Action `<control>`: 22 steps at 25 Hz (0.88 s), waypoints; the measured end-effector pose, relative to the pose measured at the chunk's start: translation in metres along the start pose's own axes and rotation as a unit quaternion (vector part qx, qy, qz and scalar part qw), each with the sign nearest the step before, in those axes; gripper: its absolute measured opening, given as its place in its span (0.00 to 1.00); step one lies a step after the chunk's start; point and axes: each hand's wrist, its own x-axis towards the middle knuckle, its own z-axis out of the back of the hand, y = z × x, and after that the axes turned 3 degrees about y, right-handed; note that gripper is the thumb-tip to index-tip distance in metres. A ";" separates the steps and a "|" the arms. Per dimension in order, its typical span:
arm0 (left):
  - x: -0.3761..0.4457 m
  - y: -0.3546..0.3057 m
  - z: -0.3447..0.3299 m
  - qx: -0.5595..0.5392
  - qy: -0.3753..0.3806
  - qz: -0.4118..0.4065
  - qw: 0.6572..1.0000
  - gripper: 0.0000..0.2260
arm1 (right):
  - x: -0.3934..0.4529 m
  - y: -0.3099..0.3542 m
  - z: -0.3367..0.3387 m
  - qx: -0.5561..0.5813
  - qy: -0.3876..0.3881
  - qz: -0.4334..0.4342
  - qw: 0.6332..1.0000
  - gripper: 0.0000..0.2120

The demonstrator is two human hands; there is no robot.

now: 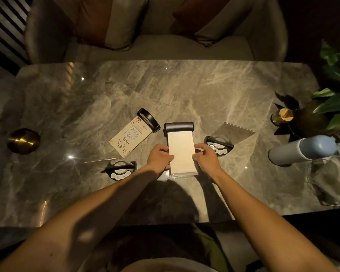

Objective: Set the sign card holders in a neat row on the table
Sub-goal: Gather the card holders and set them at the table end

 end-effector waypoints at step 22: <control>0.005 -0.097 0.037 -0.133 0.055 -0.029 0.989 0.17 | 0.023 0.080 0.018 0.045 0.036 0.069 0.996 0.07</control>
